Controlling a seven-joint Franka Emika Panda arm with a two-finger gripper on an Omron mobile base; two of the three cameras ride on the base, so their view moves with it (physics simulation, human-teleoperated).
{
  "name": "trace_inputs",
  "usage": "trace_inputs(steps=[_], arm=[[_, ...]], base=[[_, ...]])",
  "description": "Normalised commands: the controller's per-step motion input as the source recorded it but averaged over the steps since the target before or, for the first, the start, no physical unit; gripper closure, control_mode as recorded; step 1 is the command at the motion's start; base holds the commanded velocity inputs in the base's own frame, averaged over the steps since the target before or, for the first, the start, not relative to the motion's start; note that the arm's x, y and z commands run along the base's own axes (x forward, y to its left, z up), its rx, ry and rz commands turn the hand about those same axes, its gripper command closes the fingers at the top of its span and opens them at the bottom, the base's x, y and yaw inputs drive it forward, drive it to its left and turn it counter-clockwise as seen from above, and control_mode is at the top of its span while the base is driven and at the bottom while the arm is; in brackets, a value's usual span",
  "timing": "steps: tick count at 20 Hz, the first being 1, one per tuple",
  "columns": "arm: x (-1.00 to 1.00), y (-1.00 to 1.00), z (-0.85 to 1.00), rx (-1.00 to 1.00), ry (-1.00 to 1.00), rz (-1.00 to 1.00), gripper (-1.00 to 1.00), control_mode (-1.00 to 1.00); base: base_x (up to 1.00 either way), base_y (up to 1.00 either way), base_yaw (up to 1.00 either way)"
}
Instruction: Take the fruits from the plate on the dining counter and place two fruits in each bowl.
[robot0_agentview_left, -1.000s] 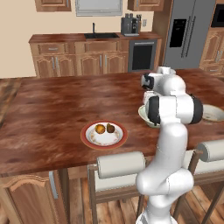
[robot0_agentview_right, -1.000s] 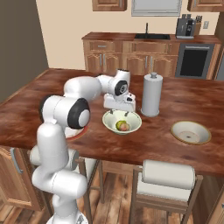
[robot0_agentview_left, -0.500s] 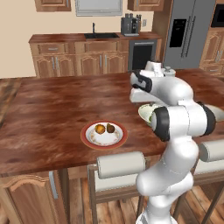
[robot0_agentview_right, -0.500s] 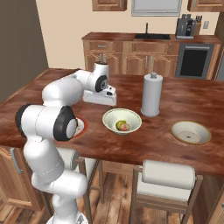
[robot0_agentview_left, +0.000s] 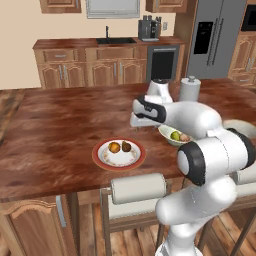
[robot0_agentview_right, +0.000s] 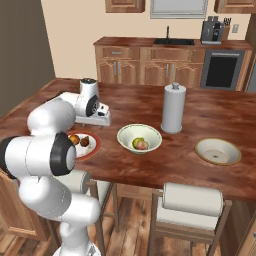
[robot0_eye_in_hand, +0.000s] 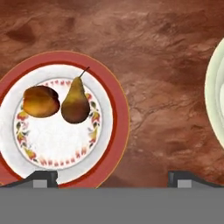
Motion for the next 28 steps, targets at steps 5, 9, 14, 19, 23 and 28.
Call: trace_inputs(steps=[5,9,14,19,23,28], arm=[[0.56,0.78,-0.42,0.00,0.08,0.08,-1.00,-1.00],[0.32,0.61,-0.21,0.00,0.14,0.11,-1.00,-1.00],[0.08,0.10,-0.16,-0.01,0.08,0.05,-1.00,-1.00],[0.35,-0.02,-0.31,-0.05,0.08,0.00,-1.00,-1.00],[0.35,0.00,-0.43,0.00,0.04,0.00,-1.00,-1.00],[0.04,0.00,-0.28,0.00,0.07,0.00,-1.00,-1.00]], base=[[0.00,0.00,0.00],[0.00,0.00,0.00],[0.00,0.00,0.00],[0.00,0.00,0.00],[0.00,0.00,0.00],[0.00,0.00,0.00]])
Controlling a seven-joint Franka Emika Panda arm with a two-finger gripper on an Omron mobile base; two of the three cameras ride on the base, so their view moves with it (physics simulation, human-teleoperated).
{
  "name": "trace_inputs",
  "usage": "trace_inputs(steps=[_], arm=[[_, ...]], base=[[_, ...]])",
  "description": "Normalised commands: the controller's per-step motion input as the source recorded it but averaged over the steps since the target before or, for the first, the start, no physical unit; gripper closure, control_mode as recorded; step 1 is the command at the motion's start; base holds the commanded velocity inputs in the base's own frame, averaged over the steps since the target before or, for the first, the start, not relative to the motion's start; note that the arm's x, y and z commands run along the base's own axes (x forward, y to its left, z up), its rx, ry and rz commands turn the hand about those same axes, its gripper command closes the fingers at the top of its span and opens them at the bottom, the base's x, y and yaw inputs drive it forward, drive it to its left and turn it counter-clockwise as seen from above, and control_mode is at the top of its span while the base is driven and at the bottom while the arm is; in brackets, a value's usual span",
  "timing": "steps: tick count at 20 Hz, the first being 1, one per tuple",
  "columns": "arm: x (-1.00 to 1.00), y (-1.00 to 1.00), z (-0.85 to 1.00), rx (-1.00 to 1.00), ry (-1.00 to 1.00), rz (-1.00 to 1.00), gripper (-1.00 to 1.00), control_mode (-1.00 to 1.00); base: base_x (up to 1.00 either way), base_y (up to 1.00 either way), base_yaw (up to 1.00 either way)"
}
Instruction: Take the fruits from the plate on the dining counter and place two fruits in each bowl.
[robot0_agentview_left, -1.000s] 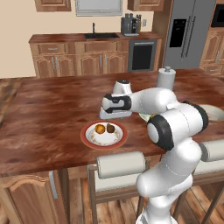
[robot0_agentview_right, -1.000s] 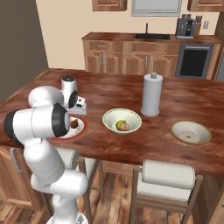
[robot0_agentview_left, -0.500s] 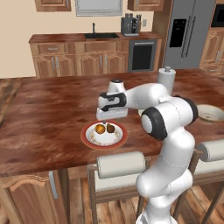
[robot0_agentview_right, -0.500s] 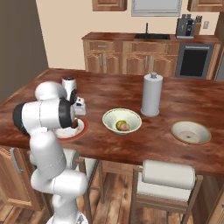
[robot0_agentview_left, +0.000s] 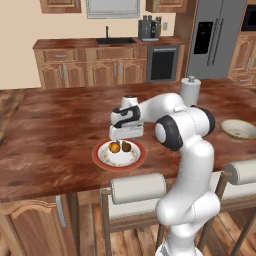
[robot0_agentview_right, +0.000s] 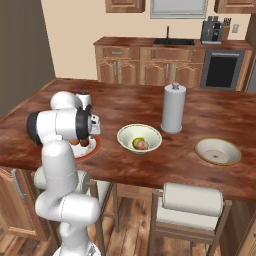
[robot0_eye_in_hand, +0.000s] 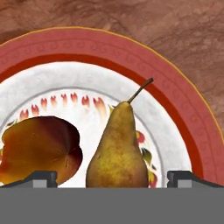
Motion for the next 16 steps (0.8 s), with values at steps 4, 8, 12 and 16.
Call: trace_inputs(steps=[4,8,12,16], arm=[[-0.14,0.00,-0.14,0.00,0.09,0.00,-1.00,-1.00],[-0.31,-0.03,0.00,0.00,0.02,0.00,-1.00,-1.00],[-0.27,-0.09,-0.04,0.00,0.00,0.00,-1.00,-1.00],[-0.07,-0.16,-0.22,0.00,0.00,0.00,-1.00,-1.00]], base=[[0.00,0.00,0.00],[0.00,0.00,0.00],[0.00,0.00,0.00],[0.00,0.00,0.00]])
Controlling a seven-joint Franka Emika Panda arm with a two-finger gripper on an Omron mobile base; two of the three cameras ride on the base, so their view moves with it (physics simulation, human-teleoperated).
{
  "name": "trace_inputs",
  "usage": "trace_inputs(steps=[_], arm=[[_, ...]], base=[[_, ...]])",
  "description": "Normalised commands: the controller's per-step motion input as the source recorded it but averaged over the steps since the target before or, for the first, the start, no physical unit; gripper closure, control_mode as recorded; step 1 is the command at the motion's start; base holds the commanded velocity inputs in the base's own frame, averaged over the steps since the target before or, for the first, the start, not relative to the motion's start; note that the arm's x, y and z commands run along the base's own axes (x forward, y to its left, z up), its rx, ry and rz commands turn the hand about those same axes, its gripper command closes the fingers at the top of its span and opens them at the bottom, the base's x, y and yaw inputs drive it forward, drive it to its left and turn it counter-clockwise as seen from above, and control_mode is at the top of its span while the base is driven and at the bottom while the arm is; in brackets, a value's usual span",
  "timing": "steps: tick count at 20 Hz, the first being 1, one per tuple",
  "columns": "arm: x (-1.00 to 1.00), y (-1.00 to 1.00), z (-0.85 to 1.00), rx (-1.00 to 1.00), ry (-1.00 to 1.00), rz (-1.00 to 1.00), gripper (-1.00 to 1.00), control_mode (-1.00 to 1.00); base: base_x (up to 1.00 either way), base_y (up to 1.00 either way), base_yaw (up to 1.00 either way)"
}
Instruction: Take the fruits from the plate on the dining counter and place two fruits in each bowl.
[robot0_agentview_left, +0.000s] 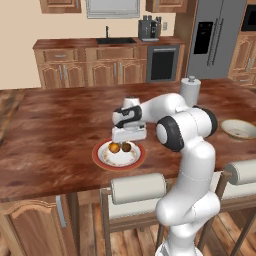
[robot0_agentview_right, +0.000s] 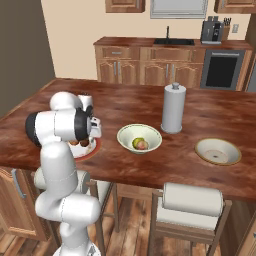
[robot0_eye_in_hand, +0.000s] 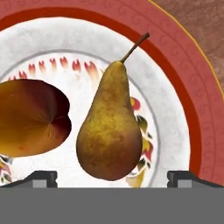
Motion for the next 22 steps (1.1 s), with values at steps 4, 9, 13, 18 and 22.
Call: trace_inputs(steps=[4,9,13,18,22], arm=[[-0.02,-0.01,-0.25,0.00,-0.03,0.00,-1.00,-1.00],[0.14,0.30,-0.12,0.00,-0.11,0.00,-1.00,-1.00],[0.08,0.31,-0.11,0.00,-0.01,0.00,-1.00,-1.00],[-0.09,-0.02,-0.17,0.00,0.00,0.00,-1.00,-1.00],[-0.36,-0.12,-0.11,0.00,0.01,0.00,-1.00,-1.00]], base=[[0.00,0.00,0.00],[0.00,0.00,0.00],[0.00,0.00,0.00],[0.00,0.00,0.00],[0.00,0.00,0.00]])
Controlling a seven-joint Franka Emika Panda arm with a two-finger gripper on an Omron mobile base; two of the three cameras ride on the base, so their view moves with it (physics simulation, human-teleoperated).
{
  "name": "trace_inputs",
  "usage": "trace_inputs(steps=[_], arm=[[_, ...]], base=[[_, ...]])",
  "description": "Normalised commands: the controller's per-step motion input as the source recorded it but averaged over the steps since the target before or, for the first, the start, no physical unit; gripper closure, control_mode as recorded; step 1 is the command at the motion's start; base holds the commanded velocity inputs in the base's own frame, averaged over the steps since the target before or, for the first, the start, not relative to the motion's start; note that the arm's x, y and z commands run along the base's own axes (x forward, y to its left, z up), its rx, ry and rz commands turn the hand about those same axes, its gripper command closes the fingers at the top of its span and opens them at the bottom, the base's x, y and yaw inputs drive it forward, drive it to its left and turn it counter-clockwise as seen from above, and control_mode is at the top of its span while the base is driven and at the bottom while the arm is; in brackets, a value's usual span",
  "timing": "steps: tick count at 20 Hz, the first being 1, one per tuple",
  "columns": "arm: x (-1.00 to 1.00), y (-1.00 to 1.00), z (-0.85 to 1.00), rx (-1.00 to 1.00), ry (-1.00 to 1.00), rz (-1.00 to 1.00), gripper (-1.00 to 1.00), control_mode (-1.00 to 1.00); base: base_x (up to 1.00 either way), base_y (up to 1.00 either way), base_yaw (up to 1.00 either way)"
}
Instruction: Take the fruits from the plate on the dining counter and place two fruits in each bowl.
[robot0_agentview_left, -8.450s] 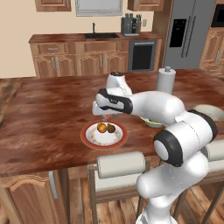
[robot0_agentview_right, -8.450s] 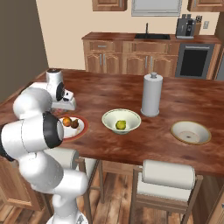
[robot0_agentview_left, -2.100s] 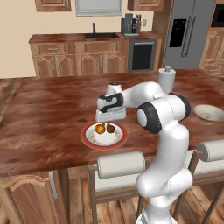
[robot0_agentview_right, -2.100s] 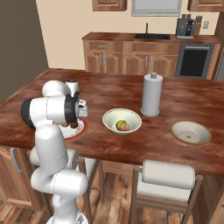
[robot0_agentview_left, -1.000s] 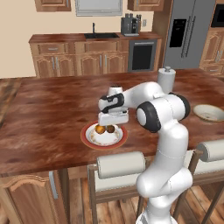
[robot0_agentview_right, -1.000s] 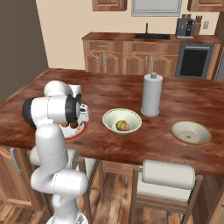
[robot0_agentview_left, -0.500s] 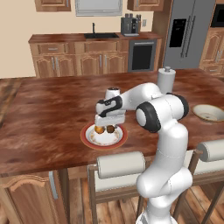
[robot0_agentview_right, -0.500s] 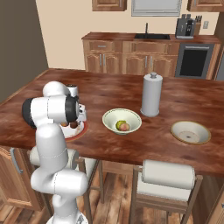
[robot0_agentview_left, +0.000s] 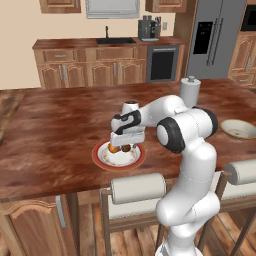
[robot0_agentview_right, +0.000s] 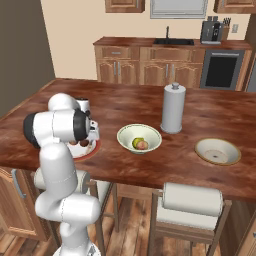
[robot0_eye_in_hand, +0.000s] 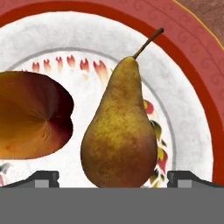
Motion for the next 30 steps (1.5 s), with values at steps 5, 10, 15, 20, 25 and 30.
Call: trace_inputs(steps=[5,10,15,20,25,30], arm=[[-0.08,0.00,-0.12,0.00,0.00,0.00,-1.00,-1.00],[0.20,0.00,0.00,0.00,-0.02,0.00,-1.00,-1.00],[0.16,0.00,-0.02,0.00,0.00,0.00,-1.00,-1.00],[0.04,0.00,-0.06,0.00,0.00,0.00,-1.00,-1.00],[0.00,0.00,0.00,0.00,0.00,0.00,-1.00,-1.00],[0.00,0.00,0.00,0.00,0.01,0.00,1.00,-1.00]], base=[[0.00,0.00,0.00],[0.00,0.00,0.00],[0.00,0.00,0.00],[0.00,0.00,0.00],[0.00,0.00,0.00],[0.00,0.00,0.00]])
